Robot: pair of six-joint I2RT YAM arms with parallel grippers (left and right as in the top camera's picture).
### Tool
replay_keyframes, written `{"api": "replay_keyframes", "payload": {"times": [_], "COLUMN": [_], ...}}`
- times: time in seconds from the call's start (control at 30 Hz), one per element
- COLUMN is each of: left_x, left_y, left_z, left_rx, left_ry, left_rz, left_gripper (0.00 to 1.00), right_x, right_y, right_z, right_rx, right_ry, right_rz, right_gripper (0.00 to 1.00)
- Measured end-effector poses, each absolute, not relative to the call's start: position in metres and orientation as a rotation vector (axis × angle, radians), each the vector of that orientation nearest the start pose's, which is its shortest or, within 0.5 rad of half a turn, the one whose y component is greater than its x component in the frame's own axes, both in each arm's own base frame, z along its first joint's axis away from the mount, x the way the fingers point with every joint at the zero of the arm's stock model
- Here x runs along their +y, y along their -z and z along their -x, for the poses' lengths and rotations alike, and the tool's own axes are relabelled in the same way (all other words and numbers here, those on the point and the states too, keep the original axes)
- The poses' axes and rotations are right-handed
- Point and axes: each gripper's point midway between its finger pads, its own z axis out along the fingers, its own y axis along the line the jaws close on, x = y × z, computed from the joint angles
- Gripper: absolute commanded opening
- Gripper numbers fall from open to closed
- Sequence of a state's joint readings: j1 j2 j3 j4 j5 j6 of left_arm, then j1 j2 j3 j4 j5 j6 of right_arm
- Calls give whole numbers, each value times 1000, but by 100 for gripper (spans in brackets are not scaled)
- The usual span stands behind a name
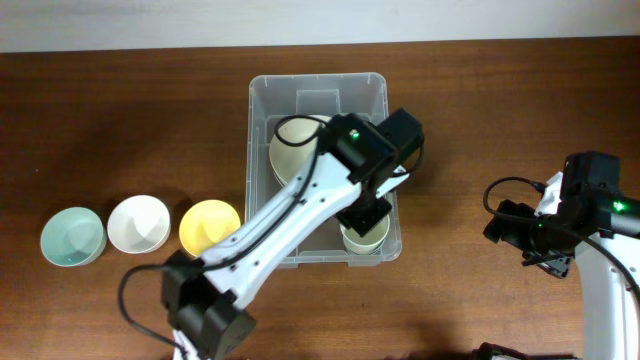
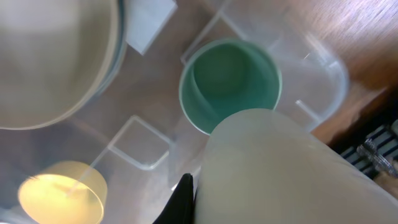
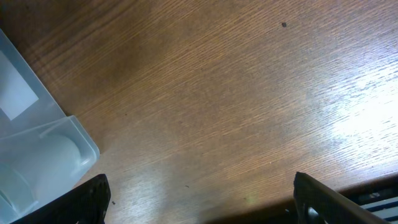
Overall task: Pack container
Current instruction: 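Carry the cream cup and lower it into the stacked cups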
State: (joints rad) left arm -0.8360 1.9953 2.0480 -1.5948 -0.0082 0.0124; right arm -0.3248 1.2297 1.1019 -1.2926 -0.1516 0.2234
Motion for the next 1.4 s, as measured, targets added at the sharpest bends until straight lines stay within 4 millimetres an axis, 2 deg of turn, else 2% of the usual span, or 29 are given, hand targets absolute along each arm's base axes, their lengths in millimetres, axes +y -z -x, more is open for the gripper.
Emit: {"api": "replay_keyframes", "payload": {"times": [0.13, 0.37, 0.47, 0.57, 0.67, 0.73, 1.1, 1.17, 1.23, 1.27, 1.4], "left_x": [-278, -281, -283, -285, -285, -286, -287, -287, -287, -289, -294], "left_y": [-165, -164, -163, -163, -163, -163, -163, -163, -163, -163, -163], "left_z": [-250, -250, -250, -252, -252, -253, -254, -254, -254, -255, -260], "left_rx": [2899, 2900, 2894, 2883, 2879, 2877, 2874, 2874, 2874, 2868, 2837], "left_ry": [-21, 6, 19, 27, 28, 29, 33, 33, 36, 41, 58], "left_rz": [-1310, -1313, -1314, -1315, -1318, -1316, -1314, -1314, -1308, -1306, -1305], "left_gripper": [1, 2, 13, 45, 55, 57, 55, 45, 29, 14, 6], "right_x": [-45, -45, -45, -45, -45, -45, -45, -45, -45, -45, -45], "right_y": [-149, -149, -149, -149, -149, -149, -149, -149, -149, -149, -149], "right_z": [-216, -216, -216, -216, -216, -216, -216, -216, -216, -216, -216], "right_rx": [2870, 2870, 2870, 2870, 2870, 2870, 2870, 2870, 2870, 2870, 2870], "right_ry": [-215, -215, -215, -215, -215, -215, -215, -215, -215, -215, -215], "right_rz": [-790, -791, -791, -791, -790, -790, -791, -791, -790, -790, -791], "right_gripper": [90, 90, 90, 90, 90, 90, 90, 90, 90, 90, 90]}}
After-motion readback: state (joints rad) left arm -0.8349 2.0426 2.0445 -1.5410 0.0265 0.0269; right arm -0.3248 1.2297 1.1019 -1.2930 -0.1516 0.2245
